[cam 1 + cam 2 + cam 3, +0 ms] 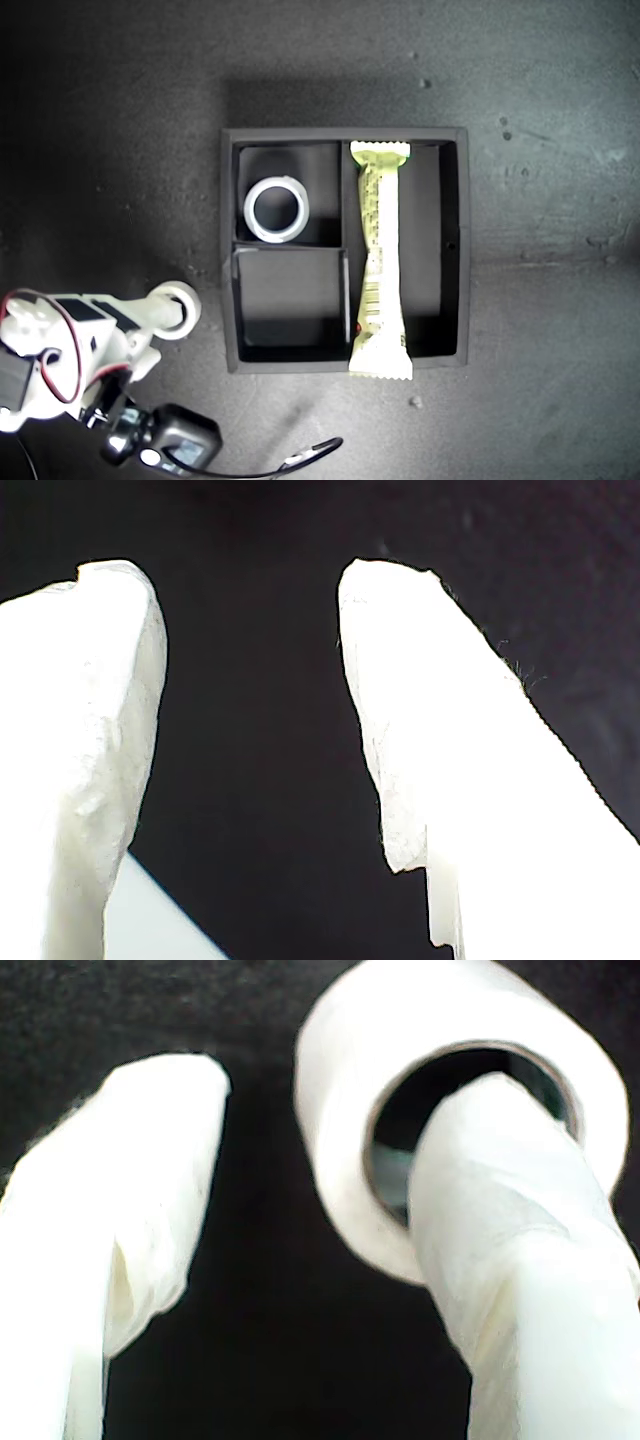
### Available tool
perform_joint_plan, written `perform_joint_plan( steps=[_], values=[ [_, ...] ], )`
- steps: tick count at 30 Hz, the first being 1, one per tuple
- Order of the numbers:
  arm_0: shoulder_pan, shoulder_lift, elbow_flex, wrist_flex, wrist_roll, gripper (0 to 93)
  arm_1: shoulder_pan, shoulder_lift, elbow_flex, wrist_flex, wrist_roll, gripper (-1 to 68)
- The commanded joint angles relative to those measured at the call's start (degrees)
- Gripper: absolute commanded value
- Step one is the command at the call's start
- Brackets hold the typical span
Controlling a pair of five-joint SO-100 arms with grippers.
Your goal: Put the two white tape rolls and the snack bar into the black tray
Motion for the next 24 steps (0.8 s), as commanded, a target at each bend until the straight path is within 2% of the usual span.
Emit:
perform_joint_plan(
  steps=[1, 10, 17, 20, 24],
  values=[
    [0.1, 2.0, 0.7, -1.9, -0.5, 13.6, 0.0, 1.8, 0.0, -0.3, 0.2, 9.9],
    [-2.5, -3.6, 2.9, -4.9, -1.8, 12.4, -0.9, 1.8, 2.0, -2.1, 1.0, 8.9],
    [-5.3, -4.9, 7.4, -9.4, -3.3, 6.4, -1.7, 1.8, -1.0, -2.2, 7.1, 3.6],
    [-6.1, -1.6, 6.1, -4.6, -3.0, 3.0, -2.1, 1.8, -2.9, -1.0, 10.5, 0.7],
    [-7.3, 3.5, -4.1, 10.8, 0.3, 1.4, -2.5, 2.4, -2.3, 0.0, 12.7, 0.0]
  ],
)
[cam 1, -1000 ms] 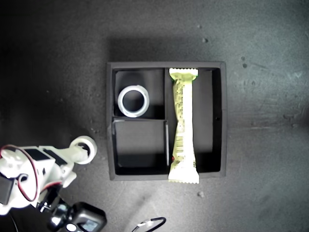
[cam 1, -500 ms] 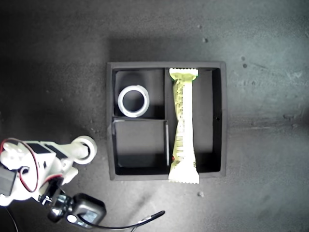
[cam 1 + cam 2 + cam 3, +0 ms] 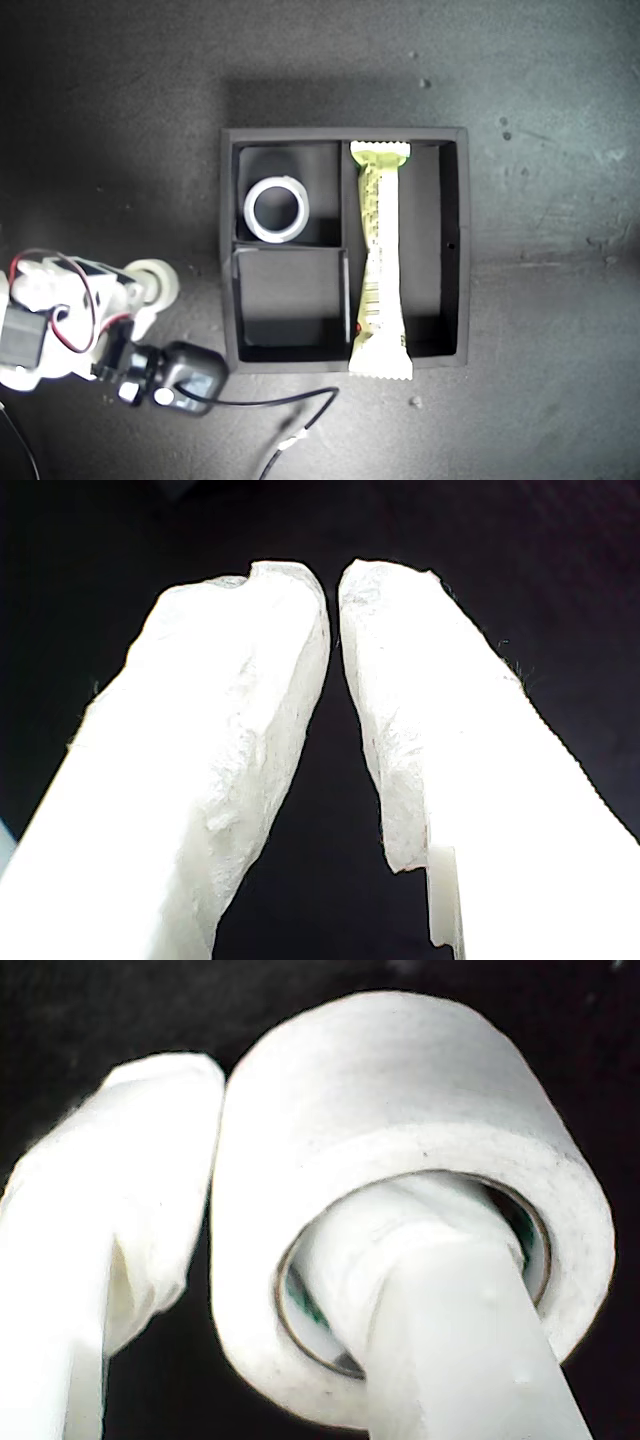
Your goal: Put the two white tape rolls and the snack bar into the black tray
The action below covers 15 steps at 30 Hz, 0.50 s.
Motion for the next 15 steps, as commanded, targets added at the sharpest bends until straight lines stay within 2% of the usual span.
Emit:
perform_joint_plan(
  steps=[1, 5, 9, 13, 15],
  values=[
    [-1.6, 4.8, -13.1, 13.8, 3.6, 1.3, -0.1, 2.6, 0.4, 0.4, 2.0, 0.0],
    [-2.6, -0.4, -36.4, 28.7, 10.6, 1.2, 1.4, 7.6, 9.5, -0.1, 4.6, 0.0],
    [-3.5, -16.1, -64.3, 37.9, 18.3, 1.2, 4.4, 22.7, 27.9, -6.9, 8.4, 0.0],
    [-4.1, -40.3, -98.3, 51.2, 21.4, 1.4, 5.0, 41.7, 46.2, -15.6, 12.7, -0.1],
    [-4.3, -49.7, -109.8, 53.4, 22.3, 1.5, 4.4, 47.7, 52.5, -17.9, 14.3, -0.1]
  ],
)
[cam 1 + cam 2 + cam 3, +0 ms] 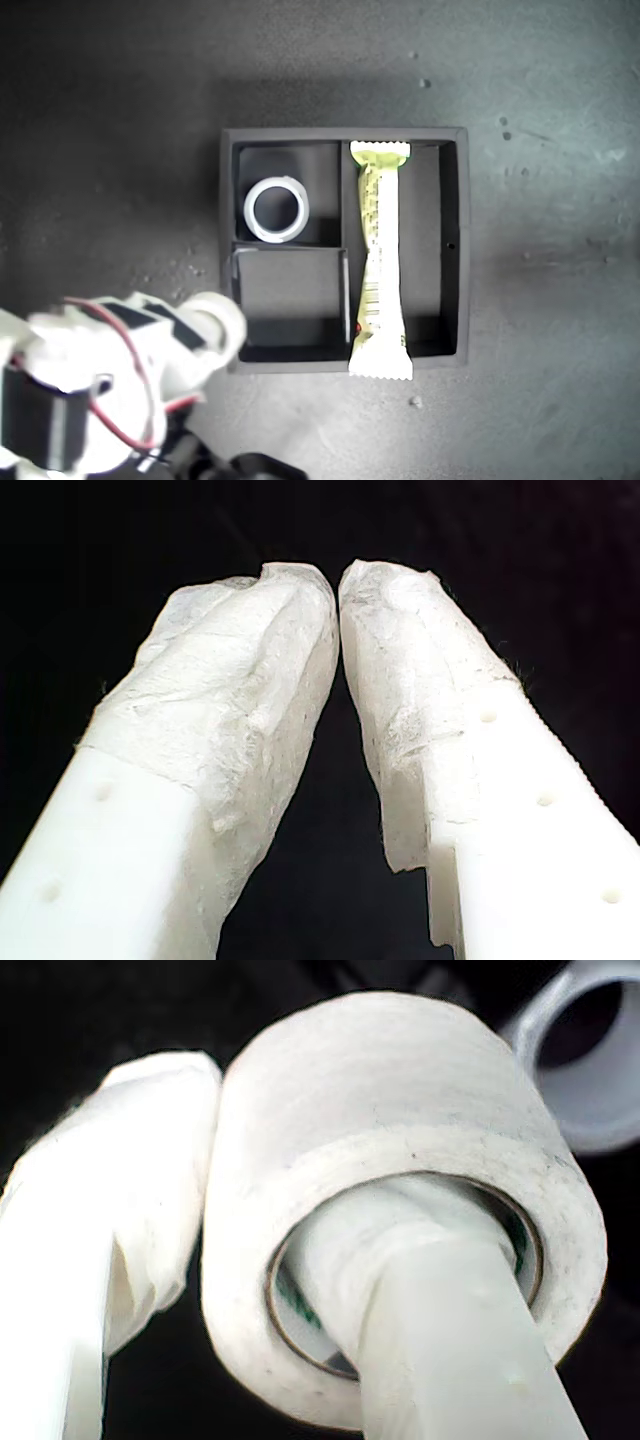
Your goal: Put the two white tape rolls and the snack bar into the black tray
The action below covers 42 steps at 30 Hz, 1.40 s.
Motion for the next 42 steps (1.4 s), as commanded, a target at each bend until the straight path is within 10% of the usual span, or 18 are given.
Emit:
perform_joint_plan(
  steps=[1, 23, 35, 42],
  values=[
    [-0.6, -15.8, -26.5, 4.3, 1.8, 1.5, 0.0, 8.7, 7.6, -5.2, 2.9, -0.1],
    [2.1, -13.9, -22.8, 4.4, -0.9, 26.2, -3.0, 11.1, 13.3, -10.2, 2.7, -0.1],
    [-9.1, 46.1, 39.8, 3.3, -1.9, 9.1, 1.2, 30.2, 31.8, -14.7, 13.3, -0.2],
    [-15.2, 75.7, 80.2, -14.4, 1.3, 0.4, 3.0, 44.6, 47.7, -15.5, 15.3, -0.2]
  ],
)
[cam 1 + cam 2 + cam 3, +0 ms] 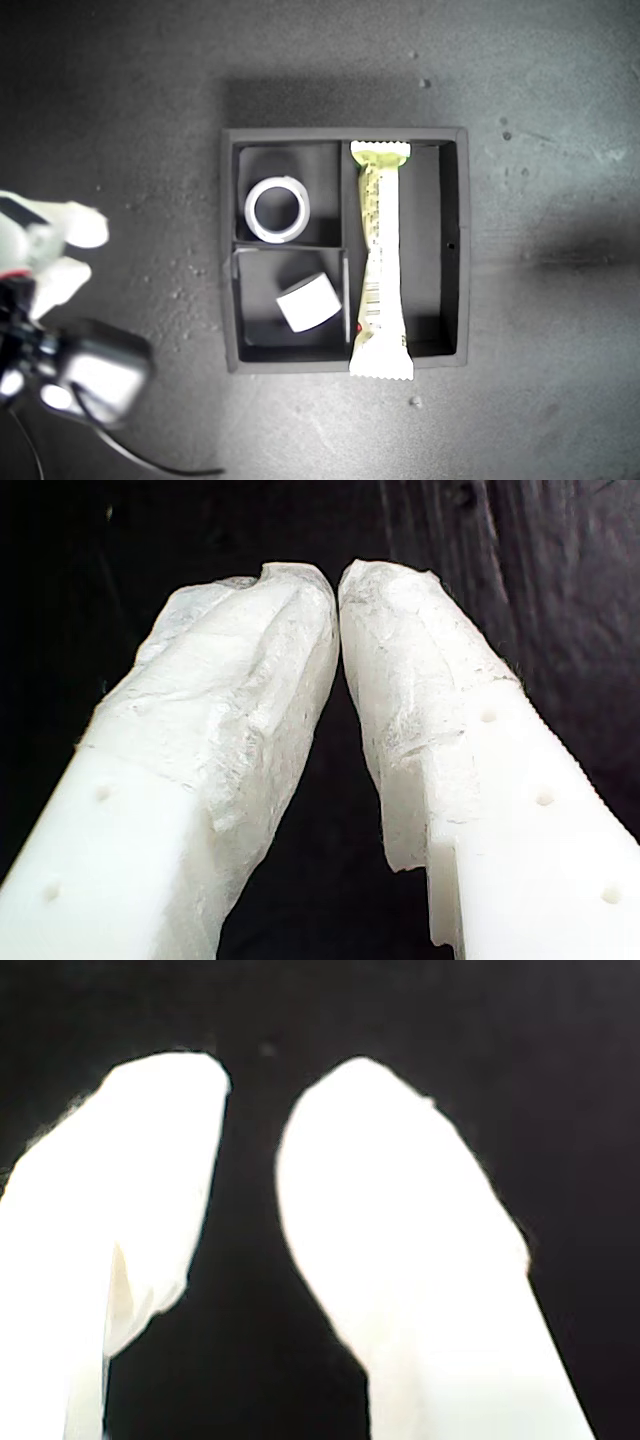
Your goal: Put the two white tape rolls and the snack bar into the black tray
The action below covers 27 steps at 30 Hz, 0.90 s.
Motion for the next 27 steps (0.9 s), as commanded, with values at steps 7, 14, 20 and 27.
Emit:
perform_joint_plan(
  steps=[7, 14, 20, 27],
  values=[
    [-2.9, 31.6, 42.5, -21.2, -0.1, 0.1, 4.7, 1.9, 6.9, -0.8, -2.8, -0.3],
    [-2.8, 54.4, 58.8, -20.8, -1.9, 0.1, 9.4, 1.9, 18.0, -3.4, -7.7, -0.3],
    [-2.7, 60.7, 64.5, -17.8, -2.3, 0.1, 11.1, 1.9, 27.9, -11.8, -11.5, -0.3],
    [-4.6, 60.7, 70.0, -18.0, -2.2, 0.1, 13.5, 1.9, 33.0, -12.0, -12.4, -0.3]
  ],
)
